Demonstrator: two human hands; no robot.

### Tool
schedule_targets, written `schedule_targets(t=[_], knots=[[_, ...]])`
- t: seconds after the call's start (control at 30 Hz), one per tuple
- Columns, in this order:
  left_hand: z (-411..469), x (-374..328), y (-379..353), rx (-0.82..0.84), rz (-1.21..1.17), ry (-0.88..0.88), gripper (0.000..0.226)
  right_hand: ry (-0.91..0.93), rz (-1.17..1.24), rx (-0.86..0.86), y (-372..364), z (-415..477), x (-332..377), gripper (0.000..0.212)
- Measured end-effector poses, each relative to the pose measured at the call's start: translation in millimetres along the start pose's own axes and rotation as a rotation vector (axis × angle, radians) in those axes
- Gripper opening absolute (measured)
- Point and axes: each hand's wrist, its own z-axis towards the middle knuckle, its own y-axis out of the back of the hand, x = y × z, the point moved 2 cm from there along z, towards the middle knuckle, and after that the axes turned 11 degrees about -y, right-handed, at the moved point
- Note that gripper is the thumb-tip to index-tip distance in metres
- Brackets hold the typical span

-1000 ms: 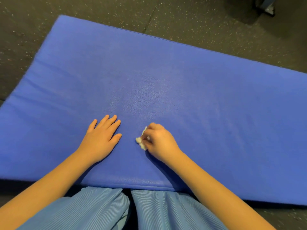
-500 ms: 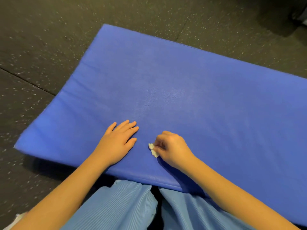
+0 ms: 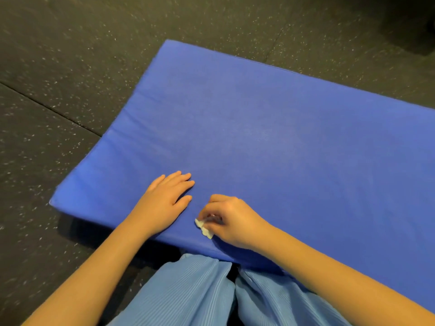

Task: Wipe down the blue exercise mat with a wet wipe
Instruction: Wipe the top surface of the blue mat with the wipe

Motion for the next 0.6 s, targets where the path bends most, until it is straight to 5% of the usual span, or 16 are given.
schedule_targets(t=[0.23, 0.37, 0.6], knots=[[-35, 56, 26, -0.092, 0.142, 0.26, 0.048, -0.069, -0.033, -0.18, -1, 32, 1, 0.011], [-50, 90, 40, -0.123, 0.202, 0.546, 0.057, 0.101, -0.029, -0.043, -16, 24, 24, 0.012], [-52, 110, 58, -0.142, 0.117, 0.759, 0.071, 0.086, -0.091, -0.14, -14, 21, 18, 0.017]])
